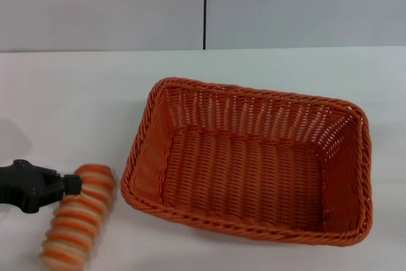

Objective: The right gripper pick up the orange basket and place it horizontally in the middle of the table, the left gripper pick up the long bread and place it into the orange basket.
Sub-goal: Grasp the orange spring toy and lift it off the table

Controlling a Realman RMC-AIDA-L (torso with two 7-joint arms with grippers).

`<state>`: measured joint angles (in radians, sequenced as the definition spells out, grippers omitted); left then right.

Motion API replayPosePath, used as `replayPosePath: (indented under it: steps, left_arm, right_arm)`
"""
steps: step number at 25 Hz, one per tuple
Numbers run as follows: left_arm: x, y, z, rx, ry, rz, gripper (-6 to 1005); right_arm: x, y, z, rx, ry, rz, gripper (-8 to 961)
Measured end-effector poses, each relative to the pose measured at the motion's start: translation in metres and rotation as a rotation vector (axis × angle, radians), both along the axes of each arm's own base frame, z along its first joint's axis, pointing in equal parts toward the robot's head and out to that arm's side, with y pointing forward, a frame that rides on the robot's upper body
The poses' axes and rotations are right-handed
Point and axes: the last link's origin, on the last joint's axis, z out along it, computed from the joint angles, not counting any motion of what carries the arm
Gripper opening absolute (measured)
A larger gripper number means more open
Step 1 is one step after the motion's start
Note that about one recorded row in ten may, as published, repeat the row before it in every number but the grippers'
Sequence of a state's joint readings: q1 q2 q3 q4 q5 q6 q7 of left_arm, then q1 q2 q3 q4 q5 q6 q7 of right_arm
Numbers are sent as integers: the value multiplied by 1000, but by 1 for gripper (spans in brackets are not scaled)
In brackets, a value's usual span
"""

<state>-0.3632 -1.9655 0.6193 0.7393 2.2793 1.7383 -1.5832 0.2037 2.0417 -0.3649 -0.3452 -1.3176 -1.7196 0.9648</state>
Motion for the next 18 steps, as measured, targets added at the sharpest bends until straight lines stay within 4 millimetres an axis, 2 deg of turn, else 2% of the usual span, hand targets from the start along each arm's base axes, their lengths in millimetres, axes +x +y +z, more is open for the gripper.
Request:
replayPosePath:
  steps: [6, 9, 18]
  left_arm:
    - [-7, 3, 8, 70, -4, 37, 79]
    - [-11, 5, 19, 151, -19, 60, 57]
    - [-19, 11, 33, 280, -43, 105, 42]
  right_arm:
    - [0, 2, 0, 0, -2, 0, 651]
    - [1, 3, 1, 0, -3, -7, 651]
    - [-2, 8, 0, 0, -2, -2, 650]
